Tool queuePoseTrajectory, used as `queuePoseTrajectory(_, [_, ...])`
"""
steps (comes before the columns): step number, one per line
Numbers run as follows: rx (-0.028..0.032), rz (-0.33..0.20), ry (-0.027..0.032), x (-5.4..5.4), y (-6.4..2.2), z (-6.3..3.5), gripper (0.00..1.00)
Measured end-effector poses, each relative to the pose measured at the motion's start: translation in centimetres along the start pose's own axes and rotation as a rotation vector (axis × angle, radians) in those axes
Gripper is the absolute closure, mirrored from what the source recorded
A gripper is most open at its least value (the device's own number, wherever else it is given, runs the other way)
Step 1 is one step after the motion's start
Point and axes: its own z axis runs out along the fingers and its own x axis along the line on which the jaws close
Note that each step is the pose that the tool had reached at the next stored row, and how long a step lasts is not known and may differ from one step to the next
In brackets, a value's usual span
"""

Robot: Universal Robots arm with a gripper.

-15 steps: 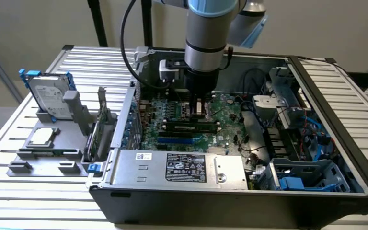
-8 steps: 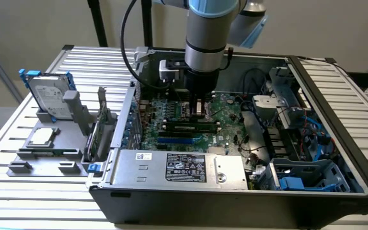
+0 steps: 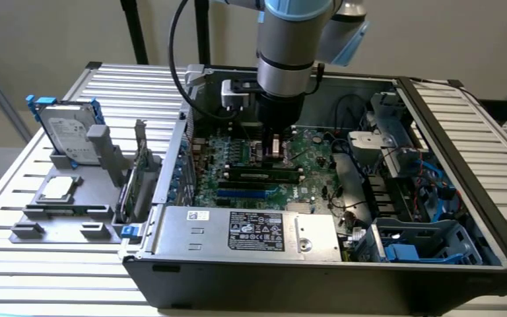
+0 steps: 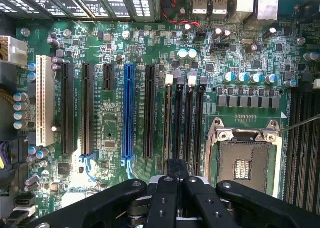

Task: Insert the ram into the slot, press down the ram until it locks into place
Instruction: 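Press down the ram until it locks into place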

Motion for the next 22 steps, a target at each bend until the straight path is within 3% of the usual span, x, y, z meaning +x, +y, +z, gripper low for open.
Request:
queuePoseTrajectory(14, [-0.0018,0.0,0.0001,0.03,-0.17,0.62,0.89])
queuePoseTrajectory(18, [-0.0071,0.0,0.0,0.03,-0.17,-0.31,0.89])
queuePoseTrajectory(22, [-0.0104,0.0,-0.0001,0.14,-0.29,-0.33,0.89])
